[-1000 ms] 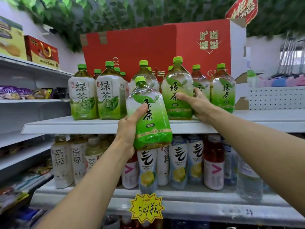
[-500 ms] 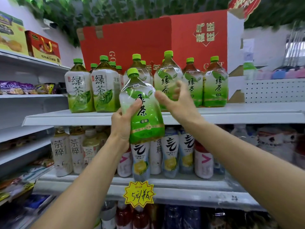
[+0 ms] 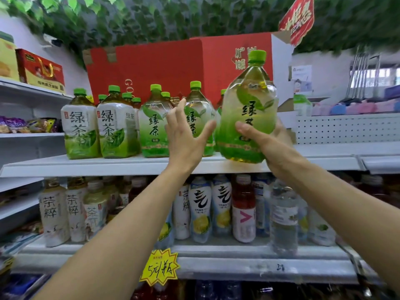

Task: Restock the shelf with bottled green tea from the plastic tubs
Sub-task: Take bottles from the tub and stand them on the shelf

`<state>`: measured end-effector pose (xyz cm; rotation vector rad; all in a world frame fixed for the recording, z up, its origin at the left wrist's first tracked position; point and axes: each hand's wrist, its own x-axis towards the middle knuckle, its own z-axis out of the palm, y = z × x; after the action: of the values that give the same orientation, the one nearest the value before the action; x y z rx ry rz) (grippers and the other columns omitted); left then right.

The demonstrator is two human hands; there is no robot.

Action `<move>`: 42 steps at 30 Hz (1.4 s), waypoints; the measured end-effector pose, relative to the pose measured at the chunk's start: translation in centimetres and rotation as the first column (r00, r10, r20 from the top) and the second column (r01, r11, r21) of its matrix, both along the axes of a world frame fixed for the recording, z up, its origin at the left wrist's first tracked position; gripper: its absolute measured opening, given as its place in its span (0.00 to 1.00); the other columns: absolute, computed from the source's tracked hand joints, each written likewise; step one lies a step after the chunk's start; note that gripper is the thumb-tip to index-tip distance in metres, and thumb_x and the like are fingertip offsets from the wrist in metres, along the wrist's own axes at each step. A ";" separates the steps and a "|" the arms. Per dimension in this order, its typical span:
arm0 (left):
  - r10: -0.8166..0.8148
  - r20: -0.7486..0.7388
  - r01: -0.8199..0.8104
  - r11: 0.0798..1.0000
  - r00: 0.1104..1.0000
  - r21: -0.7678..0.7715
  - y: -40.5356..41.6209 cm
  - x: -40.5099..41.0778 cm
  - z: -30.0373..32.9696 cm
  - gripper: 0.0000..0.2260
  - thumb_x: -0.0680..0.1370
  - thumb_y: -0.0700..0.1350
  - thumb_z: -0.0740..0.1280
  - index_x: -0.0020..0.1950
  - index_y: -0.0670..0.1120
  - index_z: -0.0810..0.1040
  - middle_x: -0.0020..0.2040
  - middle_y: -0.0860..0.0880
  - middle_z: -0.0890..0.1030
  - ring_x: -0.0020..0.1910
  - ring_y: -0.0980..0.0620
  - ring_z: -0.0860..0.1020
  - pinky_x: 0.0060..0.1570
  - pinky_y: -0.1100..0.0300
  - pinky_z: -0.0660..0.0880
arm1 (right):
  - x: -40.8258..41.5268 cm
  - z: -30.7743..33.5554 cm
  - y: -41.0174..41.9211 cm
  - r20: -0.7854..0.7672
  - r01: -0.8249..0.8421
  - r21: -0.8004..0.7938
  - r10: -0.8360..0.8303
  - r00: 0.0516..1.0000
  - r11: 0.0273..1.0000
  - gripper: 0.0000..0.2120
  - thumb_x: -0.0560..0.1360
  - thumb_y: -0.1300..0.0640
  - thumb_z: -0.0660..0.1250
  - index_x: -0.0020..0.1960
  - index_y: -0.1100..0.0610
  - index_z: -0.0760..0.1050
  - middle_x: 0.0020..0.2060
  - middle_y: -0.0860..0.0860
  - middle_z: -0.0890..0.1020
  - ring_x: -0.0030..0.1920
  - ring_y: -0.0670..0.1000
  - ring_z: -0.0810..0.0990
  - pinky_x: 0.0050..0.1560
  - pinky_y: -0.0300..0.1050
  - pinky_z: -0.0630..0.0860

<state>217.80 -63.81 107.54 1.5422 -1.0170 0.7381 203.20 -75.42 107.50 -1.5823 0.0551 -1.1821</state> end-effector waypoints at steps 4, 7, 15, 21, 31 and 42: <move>0.160 0.090 -0.168 0.982 0.983 0.086 -2.4 2.1 -0.8 0.49 0.71 0.60 0.75 0.82 0.48 0.49 0.79 0.44 0.53 0.77 0.44 0.55 0.76 0.48 0.55 | 0.1 1.4 -2.8 -0.016 0.084 0.049 -0.083 0.996 0.995 0.45 0.55 0.44 0.81 0.67 0.55 0.68 0.55 0.51 0.82 0.55 0.51 0.83 0.54 0.54 0.82; 0.220 0.038 -0.223 0.967 0.975 0.127 -3.8 2.5 -0.6 0.54 0.68 0.60 0.77 0.82 0.49 0.45 0.81 0.43 0.48 0.78 0.42 0.55 0.76 0.45 0.59 | 1.3 1.6 -4.4 -0.089 0.147 0.030 -0.144 0.986 0.989 0.41 0.61 0.46 0.82 0.67 0.54 0.67 0.55 0.49 0.81 0.56 0.51 0.81 0.54 0.49 0.80; 0.346 -0.096 -0.327 0.930 0.933 0.169 -5.3 3.2 -1.6 0.56 0.68 0.61 0.77 0.81 0.59 0.38 0.80 0.41 0.50 0.72 0.37 0.65 0.62 0.41 0.73 | 4.8 1.6 -6.4 -0.293 0.152 -0.066 -0.165 0.942 0.986 0.65 0.49 0.30 0.79 0.77 0.55 0.56 0.70 0.57 0.71 0.68 0.58 0.72 0.71 0.59 0.68; 0.401 -0.078 -0.387 0.909 0.913 0.154 -5.5 3.0 -1.8 0.56 0.67 0.62 0.78 0.81 0.59 0.40 0.79 0.42 0.52 0.70 0.39 0.67 0.59 0.42 0.75 | 6.4 1.7 -8.4 -0.372 0.115 -0.024 -0.115 0.921 0.993 0.74 0.39 0.27 0.80 0.78 0.54 0.57 0.71 0.55 0.72 0.67 0.58 0.74 0.69 0.60 0.71; 0.469 -0.021 -0.459 0.871 0.883 0.173 -5.3 2.3 -2.1 0.53 0.70 0.65 0.74 0.82 0.55 0.41 0.79 0.42 0.54 0.71 0.39 0.67 0.57 0.44 0.76 | 6.3 1.3 -7.3 -0.323 0.255 -0.222 -0.318 0.891 0.941 0.48 0.70 0.43 0.75 0.78 0.60 0.52 0.73 0.56 0.66 0.72 0.55 0.67 0.70 0.48 0.64; 0.367 -0.087 -0.343 0.916 0.926 0.210 -2.8 -5.0 -7.1 0.34 0.79 0.57 0.66 0.80 0.47 0.59 0.78 0.46 0.63 0.77 0.46 0.58 0.74 0.50 0.59 | 0.1 -5.1 -3.6 -0.066 0.356 -0.690 -0.545 0.836 0.630 0.30 0.76 0.53 0.68 0.74 0.59 0.64 0.68 0.56 0.68 0.68 0.56 0.66 0.67 0.48 0.65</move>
<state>212.78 -66.65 100.41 1.9483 -0.7363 0.7977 203.28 -79.00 102.36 -2.4719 0.2626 -1.4596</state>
